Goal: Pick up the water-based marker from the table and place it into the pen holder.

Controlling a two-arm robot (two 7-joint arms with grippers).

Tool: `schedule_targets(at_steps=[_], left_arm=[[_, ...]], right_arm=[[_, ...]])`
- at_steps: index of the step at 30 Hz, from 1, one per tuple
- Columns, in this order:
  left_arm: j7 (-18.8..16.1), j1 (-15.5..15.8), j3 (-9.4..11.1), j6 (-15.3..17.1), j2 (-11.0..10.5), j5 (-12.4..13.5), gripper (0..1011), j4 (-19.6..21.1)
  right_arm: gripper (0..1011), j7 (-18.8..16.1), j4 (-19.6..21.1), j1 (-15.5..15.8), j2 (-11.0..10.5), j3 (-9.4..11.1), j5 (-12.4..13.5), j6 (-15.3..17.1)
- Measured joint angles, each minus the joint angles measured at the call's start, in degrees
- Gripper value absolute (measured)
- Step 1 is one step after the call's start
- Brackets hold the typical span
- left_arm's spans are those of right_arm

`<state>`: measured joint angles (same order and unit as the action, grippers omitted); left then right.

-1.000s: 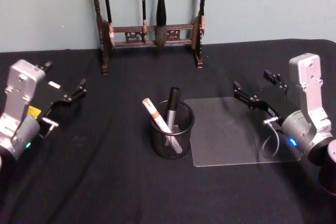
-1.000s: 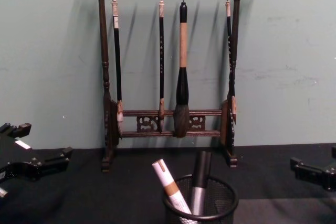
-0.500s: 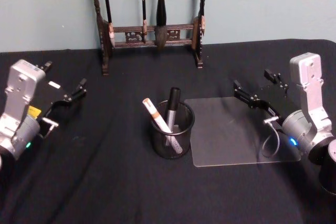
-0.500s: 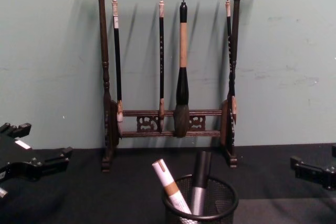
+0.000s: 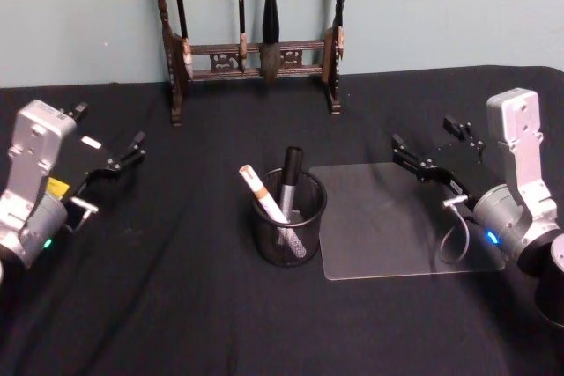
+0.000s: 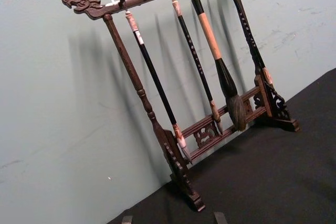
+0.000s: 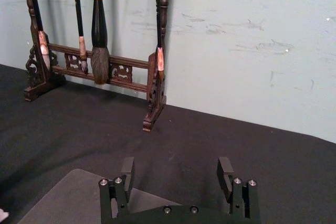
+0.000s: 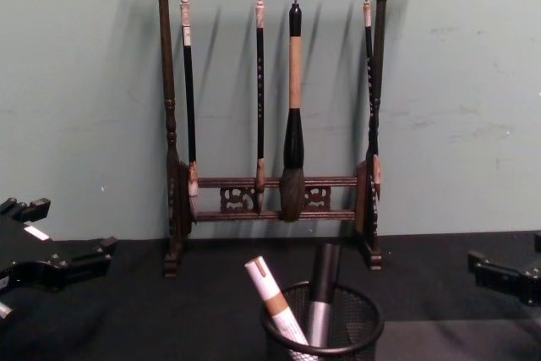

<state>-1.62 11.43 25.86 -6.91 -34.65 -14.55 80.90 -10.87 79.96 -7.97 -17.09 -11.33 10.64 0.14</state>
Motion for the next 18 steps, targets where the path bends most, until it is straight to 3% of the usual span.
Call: schedule_targets(at_steps=[18], left_arm=[[0.00, 0.00, 0.00, 0.00, 0.00, 0.00, 1001, 0.00]], right_arm=[[1002, 0.00, 0.00, 0.00, 0.00, 0.00, 0.00, 0.00]])
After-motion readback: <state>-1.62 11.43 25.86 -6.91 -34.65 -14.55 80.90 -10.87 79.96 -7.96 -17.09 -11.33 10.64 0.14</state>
